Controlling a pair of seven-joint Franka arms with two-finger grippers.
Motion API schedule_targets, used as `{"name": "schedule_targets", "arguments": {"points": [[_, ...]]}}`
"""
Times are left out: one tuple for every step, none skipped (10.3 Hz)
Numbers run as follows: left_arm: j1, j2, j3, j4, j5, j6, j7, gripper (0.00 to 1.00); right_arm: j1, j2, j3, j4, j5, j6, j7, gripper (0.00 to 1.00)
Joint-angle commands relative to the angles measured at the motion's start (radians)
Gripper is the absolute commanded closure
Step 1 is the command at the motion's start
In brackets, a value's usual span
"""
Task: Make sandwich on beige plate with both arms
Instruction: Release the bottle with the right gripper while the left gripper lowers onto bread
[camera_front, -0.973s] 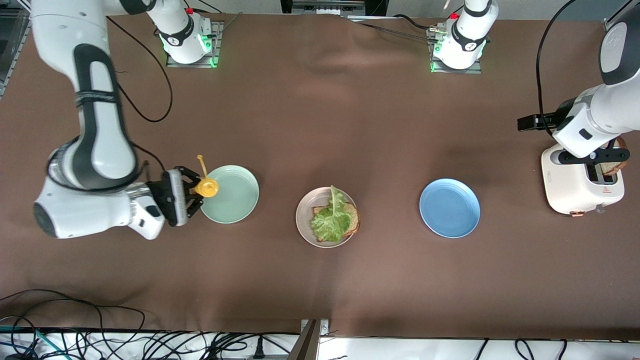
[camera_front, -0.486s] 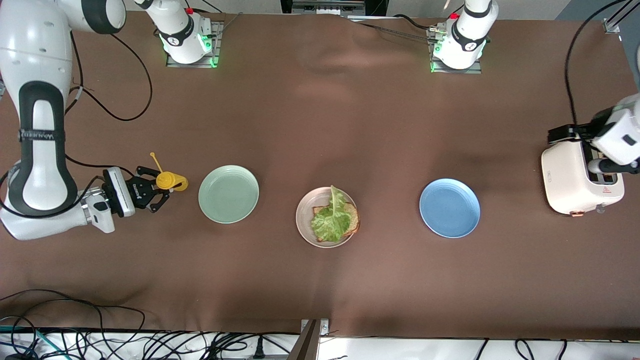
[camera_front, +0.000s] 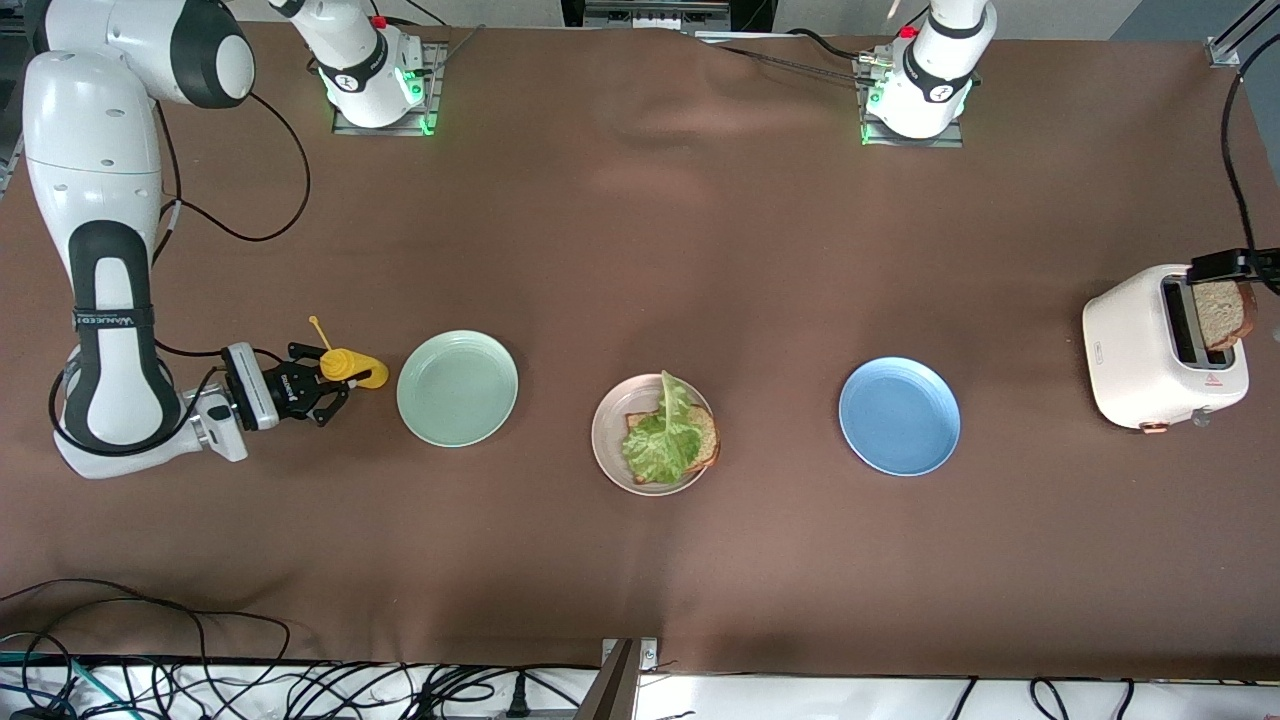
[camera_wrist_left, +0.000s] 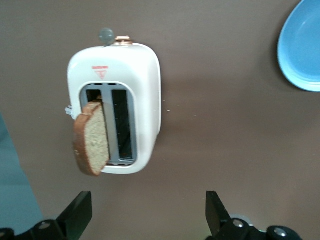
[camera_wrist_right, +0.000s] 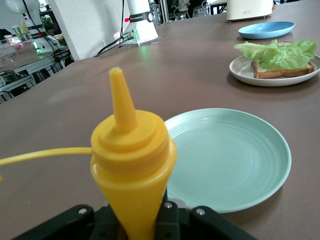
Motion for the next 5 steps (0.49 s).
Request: {"name": "schedule_targets", "arguments": {"points": [[0.102,0.053,-0.013,0.0,0.021,0.085,0.155,0.0,-0.019,0.022,0.013,0.016,0.013,0.027,-0.026,0.79],[0.145,0.086,-0.015,0.0,0.02,0.137,0.221,0.0,-0.02,0.024,0.013,0.016,0.014,0.029,-0.026,0.78],[0.165,0.125,-0.015,0.003,0.02,0.181,0.275,0.0,-0.018,0.021,0.013,0.016,0.017,0.026,-0.018,0.6],[0.185,0.152,-0.015,0.003,0.017,0.208,0.285,0.0,-0.018,0.021,0.013,0.016,0.023,0.023,-0.013,0.01],[0.19,0.171,-0.015,0.001,-0.008,0.217,0.286,0.0,-0.029,0.019,0.015,0.016,0.024,0.021,-0.013,0.0]]}}
